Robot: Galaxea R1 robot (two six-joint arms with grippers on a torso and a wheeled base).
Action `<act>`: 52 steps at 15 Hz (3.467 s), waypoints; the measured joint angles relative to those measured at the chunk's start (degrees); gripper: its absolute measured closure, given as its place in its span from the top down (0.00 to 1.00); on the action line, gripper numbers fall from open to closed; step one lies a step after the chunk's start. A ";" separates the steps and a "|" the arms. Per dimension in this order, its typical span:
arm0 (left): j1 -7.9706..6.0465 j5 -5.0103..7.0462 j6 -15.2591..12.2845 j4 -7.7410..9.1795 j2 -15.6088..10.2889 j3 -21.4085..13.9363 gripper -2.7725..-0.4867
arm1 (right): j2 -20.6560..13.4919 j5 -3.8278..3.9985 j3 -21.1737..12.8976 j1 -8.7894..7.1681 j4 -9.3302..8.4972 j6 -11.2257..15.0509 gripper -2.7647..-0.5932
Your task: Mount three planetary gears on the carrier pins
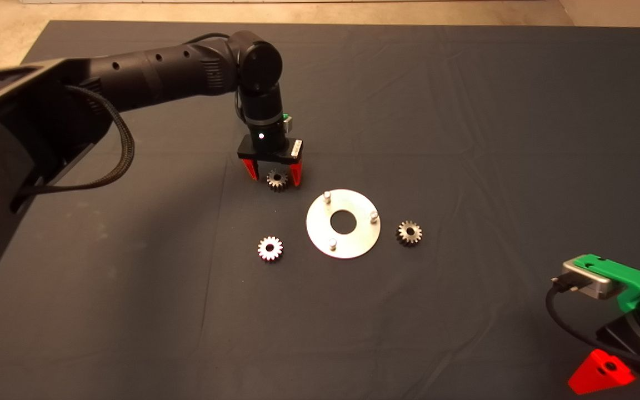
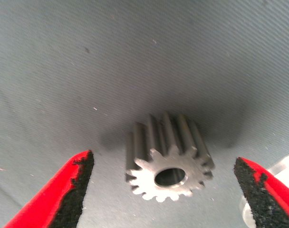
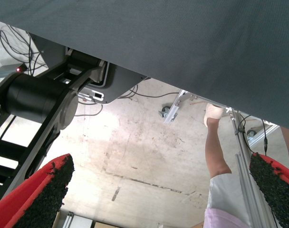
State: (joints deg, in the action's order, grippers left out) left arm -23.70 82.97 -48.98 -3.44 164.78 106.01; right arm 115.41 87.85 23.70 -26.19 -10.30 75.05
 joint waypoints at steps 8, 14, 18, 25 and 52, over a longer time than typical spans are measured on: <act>0.02 0.00 0.01 1.10 0.02 -0.17 0.58 | 0.00 -0.02 0.00 0.00 0.00 0.00 0.99; 0.02 0.18 0.01 1.46 0.79 -0.78 0.45 | 0.00 0.00 0.00 0.00 0.00 0.00 0.99; 0.02 0.32 0.01 1.46 0.79 -1.11 0.40 | 0.00 -0.04 0.00 0.00 0.00 0.00 0.99; 0.02 0.44 0.01 1.46 0.79 -1.11 0.39 | 0.00 -0.02 0.00 0.00 0.00 -0.01 0.99; 1.02 -0.99 -0.71 1.84 0.71 1.13 0.26 | 0.00 -0.02 0.00 0.00 0.00 0.00 0.99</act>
State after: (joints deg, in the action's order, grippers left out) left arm -22.67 81.98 -49.69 -1.60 165.49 107.14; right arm 115.40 87.82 23.70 -26.19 -10.30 75.05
